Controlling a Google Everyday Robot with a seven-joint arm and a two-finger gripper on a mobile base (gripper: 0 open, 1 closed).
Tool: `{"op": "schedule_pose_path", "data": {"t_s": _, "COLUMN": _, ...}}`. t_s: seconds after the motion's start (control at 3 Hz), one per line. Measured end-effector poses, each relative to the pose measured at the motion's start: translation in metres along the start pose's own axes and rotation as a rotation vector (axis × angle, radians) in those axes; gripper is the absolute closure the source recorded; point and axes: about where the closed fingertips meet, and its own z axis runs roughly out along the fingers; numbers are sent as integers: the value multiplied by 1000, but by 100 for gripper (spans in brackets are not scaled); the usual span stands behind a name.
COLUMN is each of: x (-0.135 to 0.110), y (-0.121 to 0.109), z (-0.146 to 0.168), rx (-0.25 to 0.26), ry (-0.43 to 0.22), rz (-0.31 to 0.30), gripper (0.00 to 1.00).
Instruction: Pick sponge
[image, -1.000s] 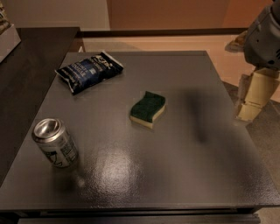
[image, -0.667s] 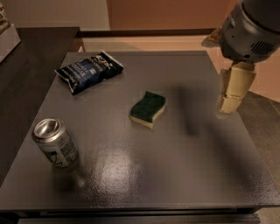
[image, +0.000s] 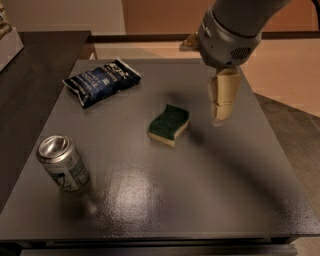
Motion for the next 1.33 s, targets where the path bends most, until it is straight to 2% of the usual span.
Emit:
{"op": "schedule_pose_path", "data": {"t_s": 0.33, "x": -18, "y": -9, "z": 31, "rx": -58, "ry": 11, "rz": -149, "gripper": 0}}
{"op": "schedule_pose_path", "data": {"t_s": 0.67, "x": -26, "y": -11, "z": 57, "rx": -135, "ry": 8, "rz": -241, "gripper": 0}}
{"op": "schedule_pose_path", "data": {"t_s": 1.0, "x": -32, "y": -7, "z": 78, "rx": -196, "ry": 1, "rz": -303, "gripper": 0}}
{"op": "schedule_pose_path", "data": {"t_s": 1.33, "x": -34, "y": 1, "z": 94, "rx": -234, "ry": -5, "rz": -336, "gripper": 0}}
